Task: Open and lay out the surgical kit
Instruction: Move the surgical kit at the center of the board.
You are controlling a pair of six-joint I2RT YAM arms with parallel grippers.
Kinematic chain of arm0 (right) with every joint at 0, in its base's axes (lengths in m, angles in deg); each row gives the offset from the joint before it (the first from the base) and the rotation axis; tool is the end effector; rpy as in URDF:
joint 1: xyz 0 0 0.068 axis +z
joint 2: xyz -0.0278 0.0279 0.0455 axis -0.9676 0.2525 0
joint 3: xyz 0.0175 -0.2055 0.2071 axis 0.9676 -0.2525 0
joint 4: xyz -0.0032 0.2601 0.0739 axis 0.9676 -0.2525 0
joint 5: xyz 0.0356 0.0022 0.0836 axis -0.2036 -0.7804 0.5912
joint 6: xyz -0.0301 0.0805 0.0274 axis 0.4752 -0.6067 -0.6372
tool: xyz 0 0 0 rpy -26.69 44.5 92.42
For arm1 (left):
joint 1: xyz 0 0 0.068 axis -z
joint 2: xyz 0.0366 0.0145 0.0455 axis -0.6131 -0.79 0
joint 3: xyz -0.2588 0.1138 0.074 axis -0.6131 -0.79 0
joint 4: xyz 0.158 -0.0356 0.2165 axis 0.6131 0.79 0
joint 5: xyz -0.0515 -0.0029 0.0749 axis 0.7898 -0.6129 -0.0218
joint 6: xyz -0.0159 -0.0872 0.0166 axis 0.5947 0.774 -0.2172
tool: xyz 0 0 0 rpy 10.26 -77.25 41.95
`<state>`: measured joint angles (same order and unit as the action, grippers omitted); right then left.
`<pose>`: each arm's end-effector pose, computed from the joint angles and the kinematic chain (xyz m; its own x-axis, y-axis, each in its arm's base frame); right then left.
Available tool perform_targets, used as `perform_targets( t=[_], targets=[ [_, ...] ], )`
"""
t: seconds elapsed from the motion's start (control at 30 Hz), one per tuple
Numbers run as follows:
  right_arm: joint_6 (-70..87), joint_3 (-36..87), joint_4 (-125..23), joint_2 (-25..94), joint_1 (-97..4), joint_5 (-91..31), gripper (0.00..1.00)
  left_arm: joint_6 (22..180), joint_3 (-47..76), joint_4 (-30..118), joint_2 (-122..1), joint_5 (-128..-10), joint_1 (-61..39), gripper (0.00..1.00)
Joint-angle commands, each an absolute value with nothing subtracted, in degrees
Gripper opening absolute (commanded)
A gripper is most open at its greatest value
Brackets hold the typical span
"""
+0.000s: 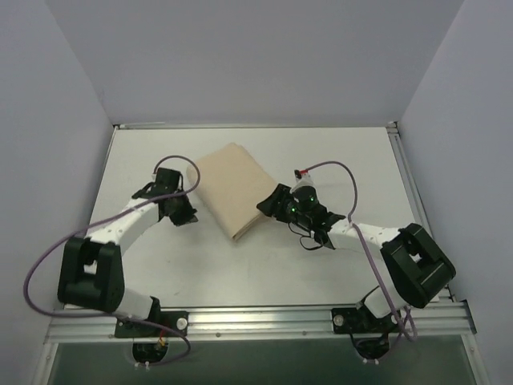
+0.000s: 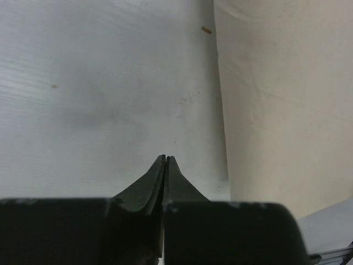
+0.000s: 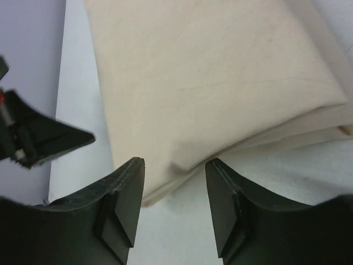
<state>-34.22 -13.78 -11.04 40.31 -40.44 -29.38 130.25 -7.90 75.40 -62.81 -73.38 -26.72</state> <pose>0.2911 0.2178 0.2070 -0.6256 0.4814 -0.6139 -0.3208 0.5586 0.7649 0.2900 -0.0627 0.1943 -0.7724 -0.5191 -0.3660 -0.3726 0.8370 -0.4008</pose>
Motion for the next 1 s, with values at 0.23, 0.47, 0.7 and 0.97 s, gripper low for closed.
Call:
perform_targets(
  t=[0.23, 0.47, 0.7, 0.97],
  targets=[
    [-21.4, -3.6, -43.6, 23.3, -41.4, -43.1, 0.77, 130.6, 12.1, 74.7, -85.9, -76.9, -22.3, 0.02],
    [-15.7, 4.9, -45.1, 31.2, -50.5, -42.6, 0.5, 126.6, 27.1, 79.0, -99.4, -75.2, -22.2, 0.02],
    [-16.2, 9.2, -36.7, 48.7, -59.2, -30.8, 0.34, 124.0, 41.5, 82.6, -110.5, -70.5, -22.2, 0.02],
    [-17.9, 16.4, -32.6, 61.7, -59.7, -22.9, 0.36, 122.0, 61.1, 87.5, -121.1, -64.7, -21.7, 0.02]
  ],
)
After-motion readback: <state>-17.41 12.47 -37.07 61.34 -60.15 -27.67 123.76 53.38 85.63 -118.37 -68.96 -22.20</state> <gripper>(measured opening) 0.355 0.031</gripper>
